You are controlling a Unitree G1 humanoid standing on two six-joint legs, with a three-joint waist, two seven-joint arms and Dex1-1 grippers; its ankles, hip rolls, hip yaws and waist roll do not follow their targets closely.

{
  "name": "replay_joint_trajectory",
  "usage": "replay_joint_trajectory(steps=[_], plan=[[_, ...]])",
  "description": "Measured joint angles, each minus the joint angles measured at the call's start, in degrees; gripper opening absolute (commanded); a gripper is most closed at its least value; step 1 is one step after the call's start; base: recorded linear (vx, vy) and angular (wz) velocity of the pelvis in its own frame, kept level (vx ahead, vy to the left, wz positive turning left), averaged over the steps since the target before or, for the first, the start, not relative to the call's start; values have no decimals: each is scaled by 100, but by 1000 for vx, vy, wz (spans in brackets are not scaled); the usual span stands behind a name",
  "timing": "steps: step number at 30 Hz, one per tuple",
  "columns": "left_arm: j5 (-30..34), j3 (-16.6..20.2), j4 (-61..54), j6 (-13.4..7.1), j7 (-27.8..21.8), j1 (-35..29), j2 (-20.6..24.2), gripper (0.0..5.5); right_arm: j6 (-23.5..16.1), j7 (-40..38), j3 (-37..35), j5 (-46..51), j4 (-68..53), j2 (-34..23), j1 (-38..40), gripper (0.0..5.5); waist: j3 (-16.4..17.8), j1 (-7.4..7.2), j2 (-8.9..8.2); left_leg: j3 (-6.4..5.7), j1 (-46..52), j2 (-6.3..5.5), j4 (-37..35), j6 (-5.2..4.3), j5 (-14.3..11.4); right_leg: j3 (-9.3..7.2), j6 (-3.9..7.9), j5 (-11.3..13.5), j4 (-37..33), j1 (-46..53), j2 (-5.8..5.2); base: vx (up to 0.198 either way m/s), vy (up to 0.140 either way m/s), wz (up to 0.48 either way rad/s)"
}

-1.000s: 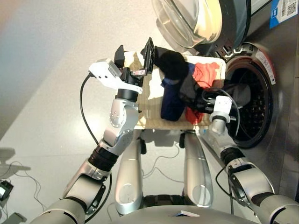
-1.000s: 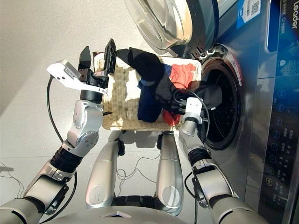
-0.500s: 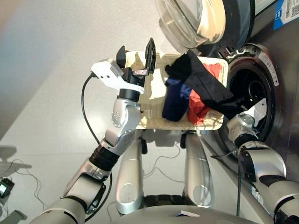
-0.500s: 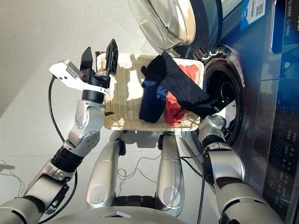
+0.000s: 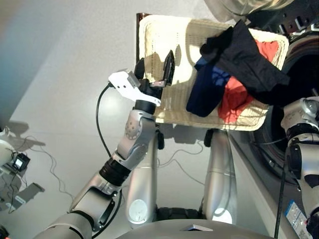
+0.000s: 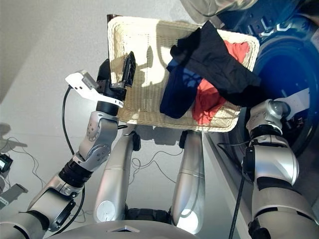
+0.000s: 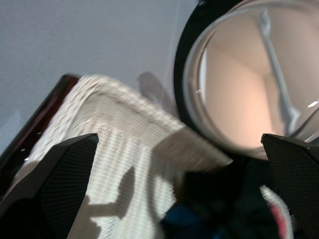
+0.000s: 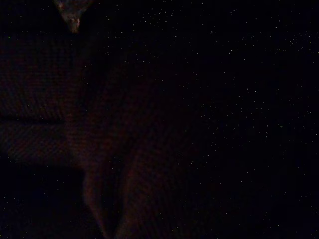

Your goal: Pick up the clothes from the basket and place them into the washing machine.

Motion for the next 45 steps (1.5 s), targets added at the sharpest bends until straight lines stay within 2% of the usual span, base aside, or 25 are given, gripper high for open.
replay_joint_trajectory(steps=[3,6,10,14,15,21,27,31,37,40,45], plan=[[-42,10,-14,0,-20,-2,22,550,-30,-25,-4,2,-127,-133,-59,0,1,-18,-2,16,-324,16,187,0,-10,71,-7,5,143,-326,15,0,0,0],[-104,12,-11,0,-36,-8,24,550,-271,-186,-104,52,-216,-216,-89,0,5,-19,-7,18,-499,69,304,-2,-35,78,-23,60,128,-457,66,0,0,0],[-195,14,-25,-5,-39,-36,79,550,-651,-436,-369,418,-209,-436,-259,0,5,-14,-7,34,-530,70,360,-8,-65,98,-51,93,117,-471,74,0,0,0],[-229,53,-33,-8,-11,-128,147,550,-848,-469,-433,827,-206,-587,-421,0,6,-15,-8,74,-537,77,411,32,-92,134,-16,104,122,-469,80,0,0,0],[-229,78,-35,-10,-6,-152,150,550,-860,-457,-433,921,-188,-586,-430,550,6,-15,-8,75,-537,77,431,26,-103,134,-11,100,130,-466,80,0,0,0],[-266,121,-35,-31,20,-246,175,550,-868,18,-256,1370,-323,-268,-323,550,6,-55,-11,168,-435,90,521,57,-159,222,32,129,121,-351,96,0,0,0],[-259,171,-38,-128,44,-237,14,550,-849,133,326,483,-1165,557,95,550,10,-181,-41,174,-293,97,490,69,-185,235,4,110,90,-230,112,0,0,0],[-246,247,-26,-133,112,-211,-94,550,-860,213,729,-312,-2403,1198,802,550,20,-263,-94,183,-253,148,486,68,-186,243,-17,141,31,-177,175,0,0,0],[-132,444,99,-125,207,-88,-262,550,-728,644,1683,-1496,-3725,2152,2183,550,17,-501,-199,206,-22,200,489,36,-249,246,-26,113,20,51,220,0,0,0],[51,450,284,-126,206,-73,-297,550,-612,831,1861,-1865,-4199,2159,2608,550,16,-564,-257,235,71,212,491,10,-278,276,14,81,16,118,232,0,0,0],[347,517,1033,-91,244,-113,-335,550,-561,1073,2179,-2478,-5022,2080,2852,550,1,-661,-391,245,152,241,489,0,-284,305,0,90,25,173,277,0,0,0]])
